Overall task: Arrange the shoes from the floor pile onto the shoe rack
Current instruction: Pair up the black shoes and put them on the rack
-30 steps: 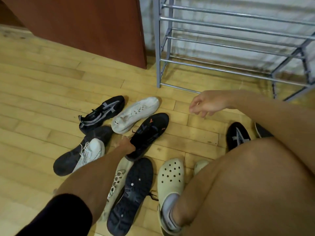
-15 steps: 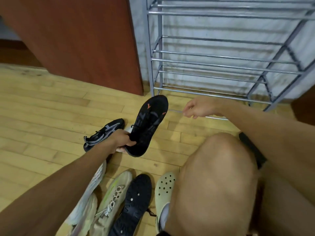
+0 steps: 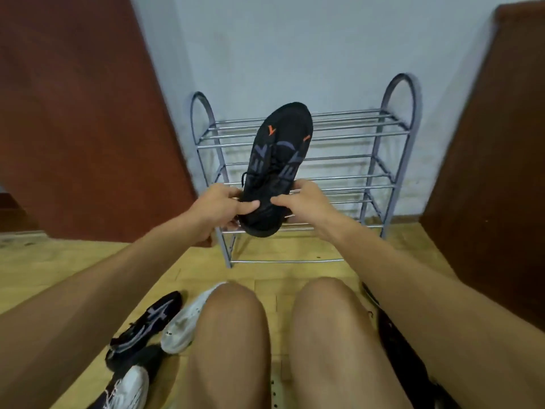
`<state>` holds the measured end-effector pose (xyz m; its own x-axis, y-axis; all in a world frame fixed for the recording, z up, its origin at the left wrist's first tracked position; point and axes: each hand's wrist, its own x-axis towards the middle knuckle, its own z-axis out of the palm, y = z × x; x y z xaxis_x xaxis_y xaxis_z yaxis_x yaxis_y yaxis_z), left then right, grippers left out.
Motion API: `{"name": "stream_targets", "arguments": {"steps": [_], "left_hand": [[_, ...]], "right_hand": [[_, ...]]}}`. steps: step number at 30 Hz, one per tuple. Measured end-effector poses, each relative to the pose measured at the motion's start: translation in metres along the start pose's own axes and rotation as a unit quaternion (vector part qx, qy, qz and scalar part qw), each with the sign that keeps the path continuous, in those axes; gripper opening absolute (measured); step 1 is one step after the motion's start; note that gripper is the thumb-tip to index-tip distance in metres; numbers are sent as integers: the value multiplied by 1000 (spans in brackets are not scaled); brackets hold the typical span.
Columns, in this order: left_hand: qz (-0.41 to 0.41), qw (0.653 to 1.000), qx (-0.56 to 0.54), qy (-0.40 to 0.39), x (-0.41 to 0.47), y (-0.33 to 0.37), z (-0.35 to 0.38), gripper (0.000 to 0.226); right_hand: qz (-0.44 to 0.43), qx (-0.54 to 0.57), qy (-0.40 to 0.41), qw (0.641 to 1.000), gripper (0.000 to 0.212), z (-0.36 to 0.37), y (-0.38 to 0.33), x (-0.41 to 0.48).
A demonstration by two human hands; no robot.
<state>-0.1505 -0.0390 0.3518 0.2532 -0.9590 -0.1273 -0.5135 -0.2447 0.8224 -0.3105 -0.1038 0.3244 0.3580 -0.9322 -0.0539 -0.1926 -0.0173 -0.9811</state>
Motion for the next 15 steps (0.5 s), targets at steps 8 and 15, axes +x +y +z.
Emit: {"name": "stream_targets", "arguments": {"steps": [8,15], "left_hand": [[-38,990,54,-124,9,56,130,21],[-144,946,-38,-289,-1,60,248,36]], "right_hand": [[45,6,-2,999,20,-132,64,-43],[150,-20,46,987,25,-215,135,-86]]}}
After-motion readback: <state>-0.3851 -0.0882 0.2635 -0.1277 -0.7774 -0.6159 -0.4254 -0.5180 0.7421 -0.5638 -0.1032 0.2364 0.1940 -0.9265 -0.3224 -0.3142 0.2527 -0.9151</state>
